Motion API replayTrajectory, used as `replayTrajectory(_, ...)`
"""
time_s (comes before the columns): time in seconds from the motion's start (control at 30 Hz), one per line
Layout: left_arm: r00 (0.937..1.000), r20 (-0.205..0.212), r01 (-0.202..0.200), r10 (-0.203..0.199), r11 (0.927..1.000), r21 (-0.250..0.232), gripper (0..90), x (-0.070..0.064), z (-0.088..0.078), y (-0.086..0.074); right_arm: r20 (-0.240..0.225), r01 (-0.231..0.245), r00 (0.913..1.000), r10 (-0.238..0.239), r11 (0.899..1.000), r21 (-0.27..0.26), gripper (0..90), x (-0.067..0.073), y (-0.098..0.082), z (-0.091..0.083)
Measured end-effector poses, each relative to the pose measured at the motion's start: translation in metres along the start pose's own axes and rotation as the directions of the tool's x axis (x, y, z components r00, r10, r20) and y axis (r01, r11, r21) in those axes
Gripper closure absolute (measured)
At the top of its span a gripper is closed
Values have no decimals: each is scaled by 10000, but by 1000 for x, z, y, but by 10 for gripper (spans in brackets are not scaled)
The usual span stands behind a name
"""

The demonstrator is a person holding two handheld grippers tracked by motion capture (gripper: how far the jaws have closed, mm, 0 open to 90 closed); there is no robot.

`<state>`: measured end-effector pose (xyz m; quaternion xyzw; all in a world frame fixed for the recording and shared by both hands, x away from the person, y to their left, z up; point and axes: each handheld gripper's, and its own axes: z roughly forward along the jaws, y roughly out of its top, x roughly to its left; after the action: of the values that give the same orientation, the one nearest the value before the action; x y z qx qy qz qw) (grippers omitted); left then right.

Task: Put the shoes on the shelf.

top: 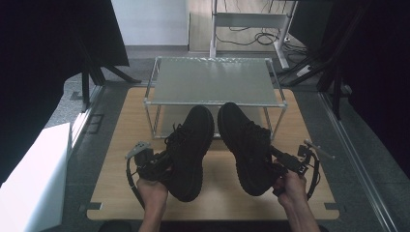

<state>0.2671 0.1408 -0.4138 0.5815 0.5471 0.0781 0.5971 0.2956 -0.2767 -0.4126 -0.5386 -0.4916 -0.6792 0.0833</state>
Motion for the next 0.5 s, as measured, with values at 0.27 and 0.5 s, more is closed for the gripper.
replayTrajectory(0.27, 10000, -40, 20, -21, 9997, -236, 828, -8, 4, 17, -111, -20, 9999, 17, 9997, -233, 738, 16, 15, 7)
replayTrajectory(0.5, 9998, 10, 212, -212, 9982, -568, 827, -13, 12, 37, -343, -452, 9985, 436, 9978, -478, 738, 25, 29, 22)
